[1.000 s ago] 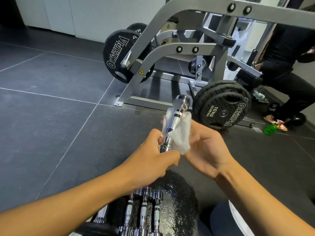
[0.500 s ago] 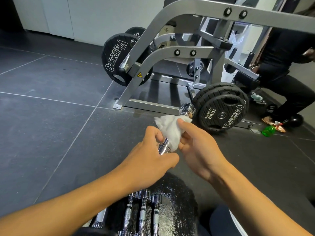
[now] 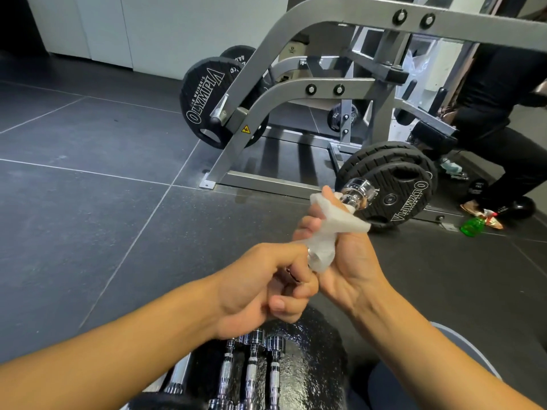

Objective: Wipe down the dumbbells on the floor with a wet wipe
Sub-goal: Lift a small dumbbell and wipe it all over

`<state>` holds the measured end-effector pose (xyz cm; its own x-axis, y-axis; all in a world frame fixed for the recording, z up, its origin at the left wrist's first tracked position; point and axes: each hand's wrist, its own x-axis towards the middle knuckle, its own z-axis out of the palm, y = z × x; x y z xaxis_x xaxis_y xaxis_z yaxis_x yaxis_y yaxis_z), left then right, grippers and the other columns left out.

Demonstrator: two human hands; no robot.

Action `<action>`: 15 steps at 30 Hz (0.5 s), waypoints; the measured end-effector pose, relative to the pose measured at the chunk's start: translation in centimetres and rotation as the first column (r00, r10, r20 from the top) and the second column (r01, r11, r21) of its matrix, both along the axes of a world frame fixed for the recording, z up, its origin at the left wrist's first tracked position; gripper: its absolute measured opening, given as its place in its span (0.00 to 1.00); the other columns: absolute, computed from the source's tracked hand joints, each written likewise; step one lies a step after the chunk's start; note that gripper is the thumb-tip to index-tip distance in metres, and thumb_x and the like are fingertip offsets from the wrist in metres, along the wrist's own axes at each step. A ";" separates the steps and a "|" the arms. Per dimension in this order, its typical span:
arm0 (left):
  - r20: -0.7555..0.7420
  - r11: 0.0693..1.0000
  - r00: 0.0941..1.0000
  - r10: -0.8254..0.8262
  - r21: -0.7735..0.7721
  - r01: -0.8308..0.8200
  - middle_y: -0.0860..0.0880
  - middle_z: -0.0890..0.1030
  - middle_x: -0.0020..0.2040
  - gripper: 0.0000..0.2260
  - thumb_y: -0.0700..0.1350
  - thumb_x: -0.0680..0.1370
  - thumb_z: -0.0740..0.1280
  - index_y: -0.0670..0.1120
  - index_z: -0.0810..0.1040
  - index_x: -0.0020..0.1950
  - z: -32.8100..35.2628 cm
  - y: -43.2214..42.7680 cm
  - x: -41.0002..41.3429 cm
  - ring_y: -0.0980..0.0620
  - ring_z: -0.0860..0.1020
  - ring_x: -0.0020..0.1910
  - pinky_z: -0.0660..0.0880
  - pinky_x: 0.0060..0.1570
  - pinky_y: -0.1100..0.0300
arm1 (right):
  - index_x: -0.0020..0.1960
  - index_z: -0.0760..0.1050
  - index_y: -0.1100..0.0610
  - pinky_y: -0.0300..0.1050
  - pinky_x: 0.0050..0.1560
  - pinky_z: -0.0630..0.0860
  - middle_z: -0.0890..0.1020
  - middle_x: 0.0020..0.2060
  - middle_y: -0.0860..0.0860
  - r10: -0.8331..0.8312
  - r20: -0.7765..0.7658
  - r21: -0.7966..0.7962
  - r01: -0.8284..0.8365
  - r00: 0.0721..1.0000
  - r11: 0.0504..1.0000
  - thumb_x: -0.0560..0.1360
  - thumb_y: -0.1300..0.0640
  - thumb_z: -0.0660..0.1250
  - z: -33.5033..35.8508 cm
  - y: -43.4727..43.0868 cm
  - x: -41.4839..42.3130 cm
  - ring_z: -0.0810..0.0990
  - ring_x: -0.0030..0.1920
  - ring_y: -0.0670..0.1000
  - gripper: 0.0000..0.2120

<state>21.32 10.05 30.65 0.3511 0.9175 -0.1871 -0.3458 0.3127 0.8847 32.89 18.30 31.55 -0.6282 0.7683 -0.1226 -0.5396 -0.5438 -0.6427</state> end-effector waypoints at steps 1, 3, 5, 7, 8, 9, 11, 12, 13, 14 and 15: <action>-0.064 1.000 0.998 0.015 -0.008 -0.016 0.44 0.67 0.32 0.12 0.38 0.66 0.64 0.45 0.66 0.47 -0.4 0.2 -0.1 0.53 0.58 0.23 0.54 0.31 0.58 | 0.32 0.69 0.53 0.37 0.30 0.72 0.71 0.24 0.49 -0.007 0.001 -0.008 0.007 1.000 1.000 0.71 0.46 0.73 0.0 0.3 0.0 0.70 0.26 0.46 0.17; -0.228 0.998 0.971 0.066 -0.006 -0.069 0.45 0.70 0.33 0.21 0.39 0.66 0.67 0.47 0.63 0.54 -0.9 0.5 -0.2 0.53 0.61 0.25 0.55 0.31 0.57 | 0.30 0.65 0.52 0.38 0.35 0.65 0.66 0.23 0.48 -0.014 0.002 -0.031 0.014 1.000 0.999 0.71 0.44 0.75 -0.3 0.6 -0.2 0.64 0.26 0.46 0.23; -0.408 0.993 0.906 0.115 0.058 -0.100 0.48 0.70 0.33 0.24 0.40 0.68 0.70 0.52 0.62 0.57 -1.2 0.5 0.0 0.53 0.64 0.26 0.59 0.29 0.59 | 0.31 0.64 0.51 0.42 0.39 0.57 0.63 0.24 0.48 -0.056 0.036 -0.055 0.058 0.998 0.997 0.66 0.46 0.81 -0.6 0.7 -0.3 0.60 0.28 0.47 0.25; -0.663 0.965 0.706 0.248 0.233 -0.120 0.50 0.71 0.34 0.22 0.44 0.70 0.70 0.53 0.59 0.54 -1.4 0.3 0.3 0.51 0.66 0.27 0.64 0.27 0.57 | 0.32 0.65 0.51 0.41 0.36 0.61 0.63 0.25 0.48 -0.104 0.083 -0.096 0.112 0.991 0.989 0.65 0.49 0.81 -0.7 0.5 -0.5 0.60 0.27 0.47 0.23; -0.755 0.931 0.556 0.347 0.350 -0.105 0.50 0.72 0.34 0.22 0.45 0.71 0.70 0.52 0.57 0.53 -1.5 0.1 0.5 0.50 0.68 0.27 0.66 0.28 0.55 | 0.33 0.66 0.51 0.40 0.34 0.64 0.63 0.26 0.49 -0.133 0.102 -0.116 0.144 0.986 0.983 0.66 0.50 0.80 -0.7 0.3 -0.6 0.61 0.27 0.48 0.21; -0.796 0.885 0.411 0.444 0.461 -0.062 0.50 0.74 0.34 0.22 0.46 0.72 0.69 0.51 0.56 0.53 -1.7 0.0 0.7 0.47 0.72 0.28 0.66 0.29 0.53 | 0.34 0.68 0.51 0.40 0.32 0.66 0.64 0.27 0.49 -0.163 0.119 -0.125 0.178 0.979 0.976 0.67 0.51 0.79 -0.6 0.2 -0.7 0.61 0.27 0.48 0.19; -0.787 0.808 0.259 0.560 0.588 0.040 0.49 0.76 0.34 0.22 0.46 0.74 0.69 0.50 0.54 0.53 -2.2 -0.1 1.0 0.46 0.74 0.29 0.67 0.28 0.52 | 0.37 0.68 0.51 0.40 0.30 0.65 0.64 0.28 0.49 -0.225 0.147 -0.123 0.244 0.963 0.962 0.68 0.54 0.79 -0.6 -0.1 -0.8 0.62 0.27 0.48 0.18; -0.783 0.801 0.265 0.562 0.596 0.063 0.49 0.75 0.34 0.22 0.46 0.75 0.69 0.50 0.53 0.53 -2.2 -0.1 1.1 0.47 0.74 0.28 0.67 0.28 0.51 | 0.37 0.67 0.51 0.39 0.28 0.65 0.63 0.26 0.49 -0.239 0.150 -0.116 0.257 0.959 0.959 0.70 0.54 0.78 -0.6 -0.2 -0.7 0.62 0.26 0.47 0.18; -0.785 0.822 0.335 0.521 0.567 0.048 0.50 0.75 0.35 0.23 0.45 0.74 0.70 0.50 0.54 0.53 -2.1 0.1 1.0 0.49 0.72 0.27 0.67 0.27 0.51 | 0.35 0.67 0.51 0.39 0.25 0.64 0.63 0.24 0.49 -0.224 0.137 -0.112 0.240 0.965 0.964 0.72 0.55 0.76 -0.6 -0.2 -0.4 0.62 0.24 0.47 0.18; -0.773 0.875 0.471 0.425 0.483 0.004 0.51 0.74 0.35 0.24 0.45 0.72 0.70 0.51 0.55 0.54 -1.8 0.3 0.9 0.52 0.70 0.27 0.66 0.27 0.52 | 0.31 0.65 0.52 0.38 0.23 0.64 0.62 0.21 0.48 -0.167 0.103 -0.113 0.179 0.980 0.977 0.74 0.54 0.74 -0.6 -0.3 -0.1 0.62 0.22 0.47 0.20; -0.703 0.939 0.651 0.287 0.342 -0.046 0.51 0.72 0.34 0.24 0.44 0.70 0.71 0.53 0.57 0.55 -1.4 0.4 0.6 0.53 0.67 0.26 0.66 0.27 0.54 | 0.27 0.64 0.52 0.37 0.23 0.63 0.62 0.19 0.48 -0.069 0.052 -0.110 0.074 0.996 0.991 0.75 0.52 0.72 -0.6 -0.3 0.3 0.62 0.20 0.47 0.23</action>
